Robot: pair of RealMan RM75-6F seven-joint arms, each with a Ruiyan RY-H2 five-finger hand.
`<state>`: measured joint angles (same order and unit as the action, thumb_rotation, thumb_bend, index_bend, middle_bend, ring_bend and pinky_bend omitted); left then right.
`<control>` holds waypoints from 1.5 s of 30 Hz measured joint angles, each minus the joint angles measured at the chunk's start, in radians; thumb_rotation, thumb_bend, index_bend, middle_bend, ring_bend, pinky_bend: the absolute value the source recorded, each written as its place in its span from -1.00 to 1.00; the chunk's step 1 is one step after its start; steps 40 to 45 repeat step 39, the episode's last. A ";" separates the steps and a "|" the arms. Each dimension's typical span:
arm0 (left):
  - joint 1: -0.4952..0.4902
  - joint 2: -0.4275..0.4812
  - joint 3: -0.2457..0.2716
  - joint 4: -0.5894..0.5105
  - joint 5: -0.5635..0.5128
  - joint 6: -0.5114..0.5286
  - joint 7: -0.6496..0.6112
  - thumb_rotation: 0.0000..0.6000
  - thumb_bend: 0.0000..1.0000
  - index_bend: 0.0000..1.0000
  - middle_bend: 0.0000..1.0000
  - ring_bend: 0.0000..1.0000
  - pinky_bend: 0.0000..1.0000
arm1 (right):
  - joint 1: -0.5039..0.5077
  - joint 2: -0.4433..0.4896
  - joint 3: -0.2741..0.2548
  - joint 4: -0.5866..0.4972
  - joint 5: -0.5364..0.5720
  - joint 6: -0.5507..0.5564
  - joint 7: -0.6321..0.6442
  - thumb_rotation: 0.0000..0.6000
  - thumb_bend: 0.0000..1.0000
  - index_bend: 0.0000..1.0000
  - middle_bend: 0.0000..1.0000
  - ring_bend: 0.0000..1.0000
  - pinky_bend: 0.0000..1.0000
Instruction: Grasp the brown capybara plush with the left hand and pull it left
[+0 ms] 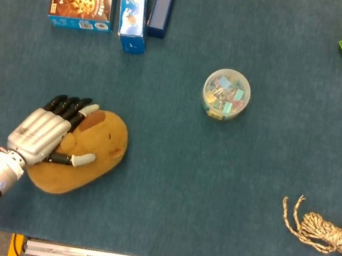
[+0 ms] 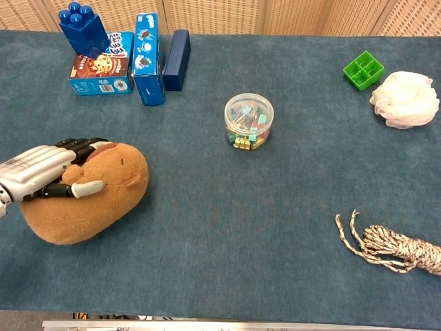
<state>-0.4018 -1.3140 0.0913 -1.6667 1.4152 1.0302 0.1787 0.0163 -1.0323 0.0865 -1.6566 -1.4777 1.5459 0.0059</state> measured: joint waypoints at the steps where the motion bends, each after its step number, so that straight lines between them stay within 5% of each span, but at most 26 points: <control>1: 0.001 0.003 -0.001 -0.005 0.002 0.005 0.000 -1.00 -1.00 -1.00 -0.95 -0.94 -1.00 | 0.000 0.000 0.000 0.001 0.000 0.000 0.001 1.00 -0.50 -0.36 -0.22 -0.43 -0.53; 20: 0.031 0.045 -0.076 -0.041 0.042 0.163 -0.067 -1.00 -1.00 -1.00 -0.94 -0.94 -1.00 | 0.014 0.009 -0.003 0.005 -0.011 -0.028 0.010 1.00 -0.50 -0.36 -0.22 -0.43 -0.53; 21: 0.039 0.048 -0.084 -0.035 0.036 0.183 -0.076 -0.89 -1.00 -1.00 -0.93 -0.94 -1.00 | 0.018 0.009 -0.004 0.006 -0.012 -0.033 0.011 1.00 -0.50 -0.36 -0.22 -0.43 -0.53; 24: 0.064 0.057 -0.105 -0.017 0.016 0.234 -0.091 -0.04 -1.00 -1.00 -0.92 -0.94 -1.00 | 0.026 0.006 -0.006 0.012 -0.025 -0.040 0.019 1.00 -0.50 -0.36 -0.22 -0.43 -0.53; 26: 0.082 0.061 -0.115 -0.002 0.004 0.267 -0.092 0.22 -1.00 -1.00 -0.92 -0.94 -1.00 | 0.033 0.004 -0.009 0.016 -0.036 -0.048 0.024 1.00 -0.50 -0.36 -0.22 -0.43 -0.53; 29: 0.121 0.075 -0.128 0.011 -0.031 0.316 -0.093 0.93 -1.00 -1.00 -0.92 -0.93 -1.00 | 0.043 0.004 -0.014 0.019 -0.040 -0.070 0.025 1.00 -0.50 -0.36 -0.22 -0.43 -0.53; 39: 0.252 0.136 -0.121 -0.015 -0.067 0.470 -0.051 1.00 -1.00 -1.00 -0.92 -0.93 -1.00 | 0.066 -0.012 -0.014 0.020 -0.034 -0.096 0.007 1.00 -0.50 -0.36 -0.22 -0.43 -0.53; 45: 0.252 0.136 -0.121 -0.015 -0.067 0.470 -0.051 1.00 -1.00 -1.00 -0.92 -0.93 -1.00 | 0.066 -0.012 -0.014 0.020 -0.034 -0.096 0.007 1.00 -0.50 -0.36 -0.22 -0.43 -0.53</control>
